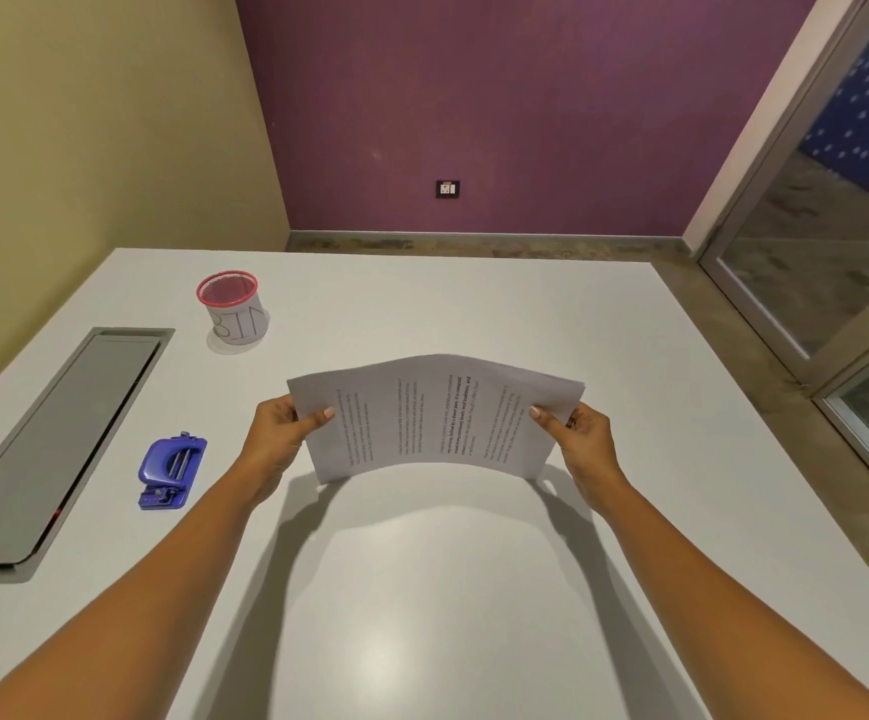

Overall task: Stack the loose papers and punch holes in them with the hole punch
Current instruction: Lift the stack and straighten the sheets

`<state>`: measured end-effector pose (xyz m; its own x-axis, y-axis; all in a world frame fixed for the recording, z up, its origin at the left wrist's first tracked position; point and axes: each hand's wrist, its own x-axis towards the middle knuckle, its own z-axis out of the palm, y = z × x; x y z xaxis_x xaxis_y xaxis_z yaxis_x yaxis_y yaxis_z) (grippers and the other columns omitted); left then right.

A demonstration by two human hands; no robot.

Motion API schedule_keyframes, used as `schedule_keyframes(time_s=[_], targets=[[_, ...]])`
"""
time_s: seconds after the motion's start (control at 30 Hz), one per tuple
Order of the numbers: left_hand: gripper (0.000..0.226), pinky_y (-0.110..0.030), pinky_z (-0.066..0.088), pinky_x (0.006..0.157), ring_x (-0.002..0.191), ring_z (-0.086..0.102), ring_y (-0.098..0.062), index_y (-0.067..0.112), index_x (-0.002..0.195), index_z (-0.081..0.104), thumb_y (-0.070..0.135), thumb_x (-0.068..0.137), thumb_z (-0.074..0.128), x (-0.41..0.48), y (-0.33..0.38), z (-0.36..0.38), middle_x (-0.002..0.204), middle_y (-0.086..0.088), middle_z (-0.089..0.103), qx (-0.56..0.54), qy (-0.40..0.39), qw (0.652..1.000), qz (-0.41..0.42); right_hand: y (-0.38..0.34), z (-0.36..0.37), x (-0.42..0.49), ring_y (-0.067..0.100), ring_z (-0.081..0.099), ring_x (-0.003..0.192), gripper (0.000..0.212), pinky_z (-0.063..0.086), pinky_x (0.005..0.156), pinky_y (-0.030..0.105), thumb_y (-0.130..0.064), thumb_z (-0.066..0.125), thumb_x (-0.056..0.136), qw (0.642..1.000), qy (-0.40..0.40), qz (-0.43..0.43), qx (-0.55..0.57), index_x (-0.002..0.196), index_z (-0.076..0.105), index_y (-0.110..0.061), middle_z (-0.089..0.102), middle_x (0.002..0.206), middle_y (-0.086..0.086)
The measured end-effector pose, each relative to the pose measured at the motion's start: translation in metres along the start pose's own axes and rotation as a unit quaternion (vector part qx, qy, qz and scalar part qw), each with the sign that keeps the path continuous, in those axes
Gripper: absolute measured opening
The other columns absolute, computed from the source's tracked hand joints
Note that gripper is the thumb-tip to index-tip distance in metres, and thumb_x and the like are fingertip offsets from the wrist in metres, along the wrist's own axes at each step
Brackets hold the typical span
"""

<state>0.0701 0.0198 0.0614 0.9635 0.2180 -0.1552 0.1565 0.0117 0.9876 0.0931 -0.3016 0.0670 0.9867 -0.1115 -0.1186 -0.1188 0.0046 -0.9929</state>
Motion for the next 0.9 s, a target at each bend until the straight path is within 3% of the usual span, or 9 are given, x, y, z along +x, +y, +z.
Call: schedule_keyframes(time_s=[0.13, 0.3, 0.4, 0.53, 0.67, 0.73, 0.8, 0.87, 0.9], targets=[[0.02, -0.028, 0.05, 0.079, 0.083, 0.065, -0.013, 0.022, 0.085, 0.068, 0.003, 0.082, 0.063, 0.001, 0.004, 0.0, 0.074, 0.017, 0.074, 0.0, -0.002, 1.0, 0.012, -0.001, 0.0, 0.001, 0.003, 0.065, 0.073, 0.012, 0.051, 0.056, 0.011, -0.015, 0.068, 0.082, 1.0, 0.009, 0.002, 0.007, 0.084, 0.065, -0.026, 0.069, 0.083, -0.008], [0.02, -0.024, 0.049, 0.075, 0.087, 0.065, -0.011, 0.023, 0.09, 0.067, 0.005, 0.081, 0.065, -0.001, 0.003, 0.006, 0.087, 0.012, 0.072, 0.01, -0.036, 0.999, 0.001, 0.006, -0.002, 0.002, 0.013, 0.064, 0.082, 0.012, 0.05, 0.068, 0.02, -0.013, 0.068, 0.081, 1.0, 0.002, 0.006, -0.006, 0.087, 0.064, -0.022, 0.069, 0.088, -0.005], [0.015, -0.025, 0.048, 0.074, 0.087, 0.063, -0.014, 0.018, 0.097, 0.065, 0.01, 0.085, 0.061, -0.001, 0.002, 0.012, 0.093, 0.006, 0.069, 0.012, -0.031, 0.999, -0.004, 0.011, -0.003, 0.002, 0.022, 0.062, 0.094, 0.021, 0.05, 0.081, 0.032, -0.016, 0.069, 0.081, 1.0, 0.017, 0.012, -0.023, 0.101, 0.062, -0.014, 0.067, 0.1, 0.004], [0.013, -0.022, 0.05, 0.066, 0.078, 0.068, -0.009, 0.02, 0.093, 0.066, 0.01, 0.087, 0.059, 0.0, 0.003, 0.016, 0.089, 0.007, 0.069, 0.004, -0.014, 1.0, -0.012, 0.015, -0.006, 0.005, 0.019, 0.055, 0.108, 0.037, 0.045, 0.086, 0.029, -0.02, 0.068, 0.083, 0.995, 0.061, 0.006, -0.079, 0.117, 0.056, -0.013, 0.061, 0.118, 0.005], [0.015, -0.025, 0.049, 0.062, 0.074, 0.067, -0.012, 0.011, 0.1, 0.066, 0.008, 0.087, 0.058, 0.001, 0.003, 0.016, 0.086, 0.004, 0.07, 0.006, 0.005, 1.0, -0.016, 0.021, -0.006, 0.005, 0.019, 0.045, 0.127, 0.051, 0.04, 0.104, 0.039, -0.022, 0.068, 0.083, 0.987, 0.115, 0.029, -0.112, 0.129, 0.048, -0.011, 0.051, 0.135, 0.005], [0.016, -0.029, 0.05, 0.064, 0.075, 0.065, -0.016, 0.008, 0.101, 0.064, 0.005, 0.087, 0.057, 0.0, 0.003, 0.017, 0.087, -0.001, 0.068, -0.005, 0.022, 1.0, -0.017, 0.025, -0.003, 0.002, 0.021, 0.045, 0.127, 0.055, 0.039, 0.104, 0.034, -0.022, 0.068, 0.083, 0.983, 0.124, 0.038, -0.129, 0.131, 0.045, -0.01, 0.049, 0.136, 0.008], [0.015, -0.026, 0.051, 0.055, 0.065, 0.066, -0.014, 0.008, 0.1, 0.063, 0.003, 0.088, 0.056, -0.002, 0.003, 0.019, 0.086, -0.005, 0.067, -0.023, 0.041, 0.999, -0.017, 0.029, 0.002, -0.002, 0.023, 0.047, 0.124, 0.056, 0.041, 0.103, 0.036, -0.025, 0.067, 0.083, 0.981, 0.113, 0.067, -0.142, 0.131, 0.044, -0.008, 0.05, 0.134, 0.01], [0.017, -0.021, 0.048, 0.044, 0.059, 0.066, -0.012, 0.007, 0.104, 0.061, 0.003, 0.089, 0.054, -0.005, 0.003, 0.022, 0.083, -0.005, 0.066, -0.051, 0.061, 0.997, -0.022, 0.033, 0.009, -0.004, 0.024, 0.052, 0.11, 0.056, 0.043, 0.095, 0.034, -0.029, 0.066, 0.084, 0.979, 0.083, 0.112, -0.149, 0.131, 0.045, -0.007, 0.054, 0.122, 0.008], [0.019, -0.021, 0.049, 0.046, 0.062, 0.066, -0.012, 0.007, 0.107, 0.059, 0.003, 0.089, 0.054, -0.006, 0.002, 0.023, 0.085, -0.004, 0.067, -0.07, 0.068, 0.995, -0.027, 0.036, 0.013, -0.005, 0.023, 0.052, 0.102, 0.056, 0.043, 0.091, 0.033, -0.032, 0.065, 0.084, 0.978, 0.061, 0.139, -0.145, 0.13, 0.046, -0.006, 0.054, 0.114, 0.007]])
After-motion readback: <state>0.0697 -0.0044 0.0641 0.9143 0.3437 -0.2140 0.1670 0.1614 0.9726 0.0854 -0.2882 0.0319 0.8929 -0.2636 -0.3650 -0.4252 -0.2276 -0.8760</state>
